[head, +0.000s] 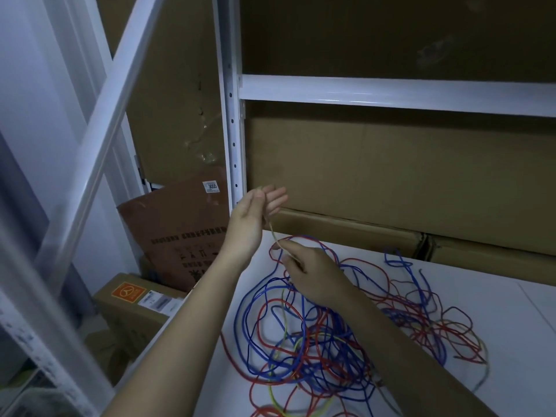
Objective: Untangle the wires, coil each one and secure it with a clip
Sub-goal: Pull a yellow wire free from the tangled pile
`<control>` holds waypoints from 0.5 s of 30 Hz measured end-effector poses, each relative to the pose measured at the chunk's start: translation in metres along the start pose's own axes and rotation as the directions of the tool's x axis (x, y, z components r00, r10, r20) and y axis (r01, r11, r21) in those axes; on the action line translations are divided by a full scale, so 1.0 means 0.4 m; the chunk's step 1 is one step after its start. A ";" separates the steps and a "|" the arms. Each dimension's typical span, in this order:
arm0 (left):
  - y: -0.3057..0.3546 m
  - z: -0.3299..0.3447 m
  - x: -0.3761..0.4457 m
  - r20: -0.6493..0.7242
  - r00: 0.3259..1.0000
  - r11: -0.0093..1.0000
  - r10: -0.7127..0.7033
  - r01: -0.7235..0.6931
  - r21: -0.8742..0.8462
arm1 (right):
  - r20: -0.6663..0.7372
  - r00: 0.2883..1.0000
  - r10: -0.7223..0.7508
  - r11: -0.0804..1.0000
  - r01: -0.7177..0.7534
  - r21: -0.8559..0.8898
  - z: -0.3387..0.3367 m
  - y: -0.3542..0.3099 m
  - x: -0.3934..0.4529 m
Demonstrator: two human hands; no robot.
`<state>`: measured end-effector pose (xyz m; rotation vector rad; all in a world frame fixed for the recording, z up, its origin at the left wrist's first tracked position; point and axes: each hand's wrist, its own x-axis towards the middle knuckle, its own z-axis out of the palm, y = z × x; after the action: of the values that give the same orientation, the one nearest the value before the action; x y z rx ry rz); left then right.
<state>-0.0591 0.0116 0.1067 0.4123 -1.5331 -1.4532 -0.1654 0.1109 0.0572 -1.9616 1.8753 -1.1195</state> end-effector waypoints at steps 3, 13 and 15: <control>-0.008 -0.007 -0.014 0.094 0.996 0.970 0.003 -0.026 0.240 | 0.014 0.999 -0.033 0.999 0.033 -0.017 -0.009 -0.014 0.006; -0.019 -0.039 -0.034 0.262 0.961 0.515 0.091 -0.271 0.813 | 0.058 0.992 0.109 0.985 -0.116 0.131 -0.037 -0.042 0.035; -0.009 -0.047 -0.031 0.201 0.960 0.427 0.194 -0.267 0.864 | 0.099 0.986 0.135 0.971 -0.152 0.185 -0.044 -0.017 0.031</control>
<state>-0.0391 0.0094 0.0956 0.7205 -2.2465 -0.3033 -0.1724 0.1067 0.0784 -1.7132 1.7622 -1.1096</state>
